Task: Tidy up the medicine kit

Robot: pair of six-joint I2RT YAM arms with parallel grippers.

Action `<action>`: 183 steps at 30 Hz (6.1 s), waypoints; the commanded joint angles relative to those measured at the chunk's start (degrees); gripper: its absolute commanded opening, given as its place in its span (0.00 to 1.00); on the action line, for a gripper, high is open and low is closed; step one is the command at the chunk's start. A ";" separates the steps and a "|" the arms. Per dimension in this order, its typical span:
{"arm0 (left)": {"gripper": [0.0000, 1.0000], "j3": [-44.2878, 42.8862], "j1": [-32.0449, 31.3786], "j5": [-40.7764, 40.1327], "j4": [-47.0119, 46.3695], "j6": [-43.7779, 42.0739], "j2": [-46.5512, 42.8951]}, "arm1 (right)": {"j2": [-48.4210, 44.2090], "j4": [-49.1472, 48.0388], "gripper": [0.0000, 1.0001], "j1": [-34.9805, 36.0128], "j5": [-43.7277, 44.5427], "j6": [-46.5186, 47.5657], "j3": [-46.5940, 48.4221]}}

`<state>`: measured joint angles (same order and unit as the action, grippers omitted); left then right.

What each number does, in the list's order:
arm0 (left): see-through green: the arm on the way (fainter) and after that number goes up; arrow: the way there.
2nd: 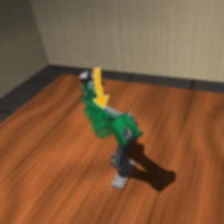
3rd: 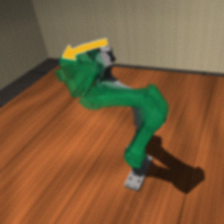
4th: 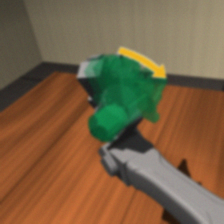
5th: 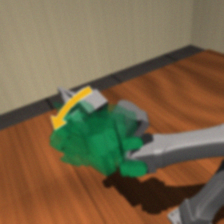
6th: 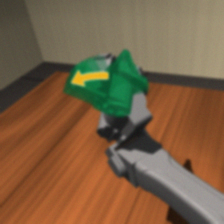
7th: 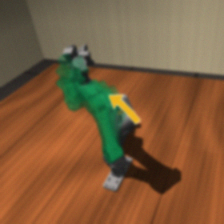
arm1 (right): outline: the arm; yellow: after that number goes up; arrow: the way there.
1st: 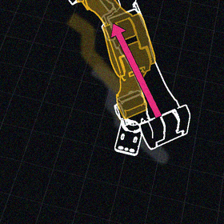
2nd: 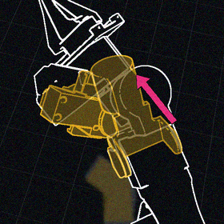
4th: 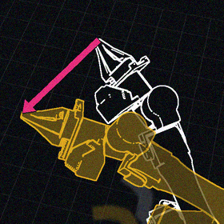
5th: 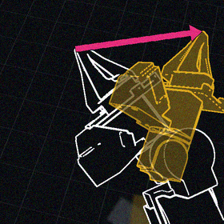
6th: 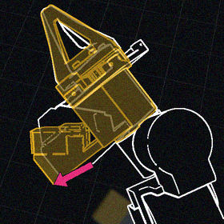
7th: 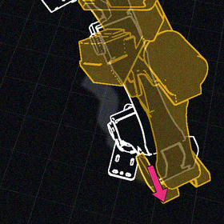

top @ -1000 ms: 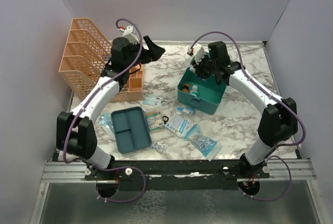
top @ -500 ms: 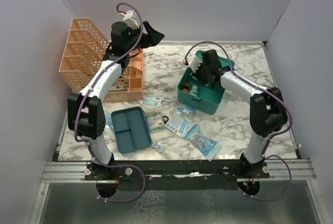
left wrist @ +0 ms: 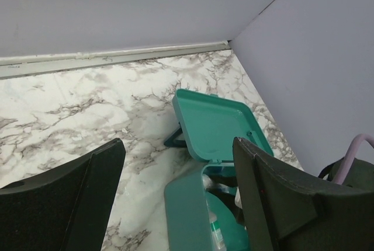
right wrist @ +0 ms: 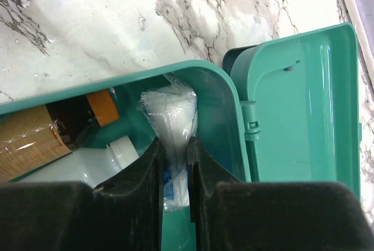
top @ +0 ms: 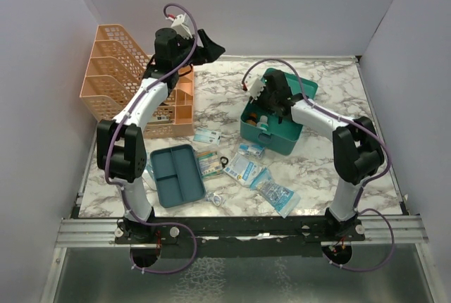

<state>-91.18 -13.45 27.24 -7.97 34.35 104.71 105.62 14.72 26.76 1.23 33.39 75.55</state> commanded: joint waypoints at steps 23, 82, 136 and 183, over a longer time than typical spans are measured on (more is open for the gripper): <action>0.75 -9.21 -0.17 3.72 -0.08 2.54 9.25 | -0.85 -3.30 0.43 0.64 0.02 -15.17 -0.54; 0.98 32.38 -3.34 -6.90 4.28 -13.64 -32.22 | -29.46 40.98 0.50 -1.02 -2.33 -53.99 6.51; 0.26 45.70 -40.47 -2.86 -2.86 -9.39 -9.96 | -66.54 37.49 0.53 -1.01 -2.87 -80.71 -27.75; 0.00 14.93 -33.65 10.99 43.87 -48.81 -31.56 | -61.07 10.97 0.70 -1.01 -49.10 -26.44 -20.73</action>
<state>-74.74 -47.24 33.85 30.92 -6.59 77.45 42.50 23.14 25.87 -37.21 -3.70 51.22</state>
